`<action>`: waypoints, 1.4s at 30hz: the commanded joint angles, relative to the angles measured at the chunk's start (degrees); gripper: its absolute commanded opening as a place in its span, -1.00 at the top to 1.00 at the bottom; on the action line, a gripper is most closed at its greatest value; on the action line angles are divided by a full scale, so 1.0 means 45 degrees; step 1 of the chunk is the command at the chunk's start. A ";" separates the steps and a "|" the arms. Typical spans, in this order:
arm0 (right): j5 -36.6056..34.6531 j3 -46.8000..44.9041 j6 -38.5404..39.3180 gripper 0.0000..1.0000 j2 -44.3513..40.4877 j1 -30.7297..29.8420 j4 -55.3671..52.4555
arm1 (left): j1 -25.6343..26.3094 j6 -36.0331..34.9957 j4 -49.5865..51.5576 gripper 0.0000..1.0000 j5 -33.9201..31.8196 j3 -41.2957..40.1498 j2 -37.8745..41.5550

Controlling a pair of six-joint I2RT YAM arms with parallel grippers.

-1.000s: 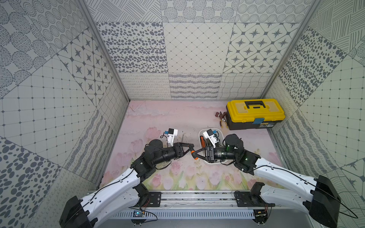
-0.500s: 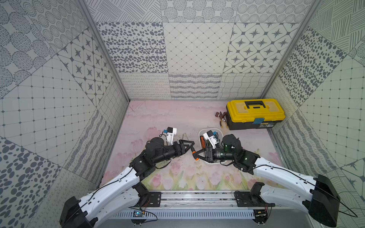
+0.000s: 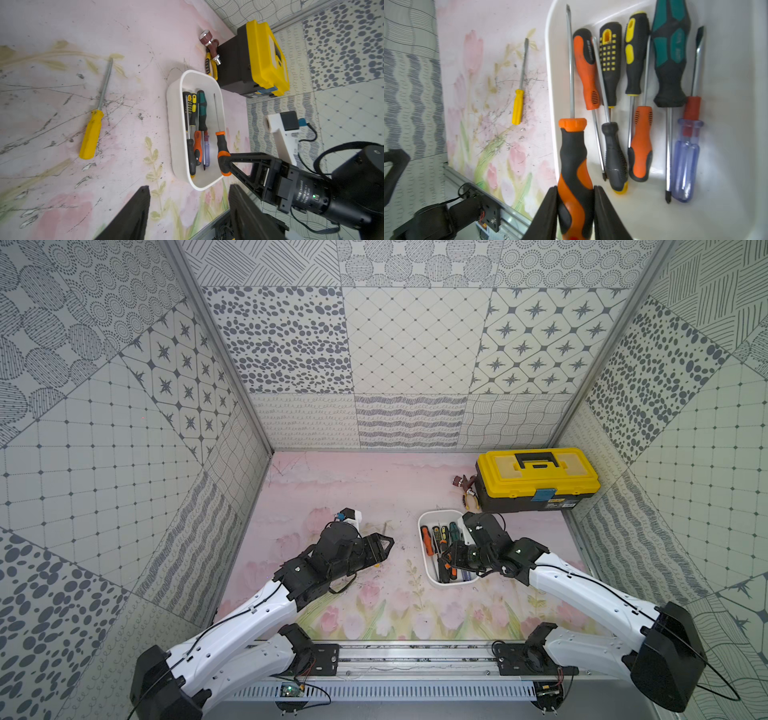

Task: Put the screwdriver on the desktop into the storage box
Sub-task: Place the screwdriver in the storage box, then pick up the screwdriver from the center of the board.

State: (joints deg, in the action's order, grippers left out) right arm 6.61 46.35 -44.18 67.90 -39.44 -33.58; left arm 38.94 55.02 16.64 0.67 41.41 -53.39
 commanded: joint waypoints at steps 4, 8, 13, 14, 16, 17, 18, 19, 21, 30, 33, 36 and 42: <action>-0.1344 0.0458 0.0703 1.00 0.0897 -0.0024 -0.0701 | -0.0020 -0.0537 0.1385 -0.28 -0.1848 0.0003 -0.1456; -0.1587 0.0488 0.0824 0.95 0.1384 -0.0024 -0.0701 | -0.0016 -0.0472 0.1265 -0.25 -0.2032 0.0073 -0.2757; -0.1642 0.0562 0.0971 -0.02 0.1444 -0.0025 -0.0701 | -0.0020 -0.0579 0.0889 -0.26 -0.2395 0.0692 -0.4234; -0.1646 0.0604 0.0985 -0.14 0.1416 -0.0024 -0.0716 | -0.0037 -0.0639 0.0881 -0.27 -0.2546 0.0952 -0.4582; -0.1555 0.0615 0.1002 -0.18 0.1211 -0.0076 -0.0721 | -0.0113 -0.0830 0.0904 -0.28 -0.2786 0.1463 -0.5263; -0.1560 0.0585 0.0979 -0.19 0.1075 -0.0125 -0.0720 | -0.0190 -0.0893 0.1021 -0.28 -0.2878 0.1783 -0.5687; -0.1538 0.0563 0.0953 -0.20 0.0931 -0.0152 -0.0721 | -0.0260 -0.0951 0.1115 -0.28 -0.2902 0.2068 -0.6033; -0.1507 0.0560 0.0961 -0.20 0.0795 -0.0179 -0.0740 | -0.0358 -0.1016 0.1226 -0.27 -0.2929 0.2368 -0.6420; -0.1479 0.0547 0.0961 -0.16 0.0503 -0.0290 -0.0798 | -0.0526 -0.1093 0.1436 -0.24 -0.3065 0.2850 -0.7121; -0.1487 0.0359 0.0500 -0.05 0.0094 -0.1234 -0.0721 | -0.0844 -0.1320 0.2322 -0.09 -0.2863 0.4282 -0.9684; -0.1572 0.0540 0.0424 0.02 0.0257 -0.1619 -0.0721 | -0.0843 -0.1339 0.2707 0.00 -0.3075 0.4463 -1.0129; -0.1574 0.0687 0.0399 0.11 0.0302 -0.1787 -0.0705 | -0.0827 -0.1452 0.3097 0.12 -0.3073 0.4523 -1.0499; -0.1469 0.0777 0.0346 0.23 0.0300 -0.1841 -0.0667 | -0.0838 -0.1724 0.3741 0.25 -0.3354 0.4570 -1.1282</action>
State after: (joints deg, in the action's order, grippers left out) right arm 0.36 48.03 -42.04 68.73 -47.35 -37.54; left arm 35.48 49.47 27.66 -11.20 61.41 -102.00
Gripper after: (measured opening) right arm 0.391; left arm 0.378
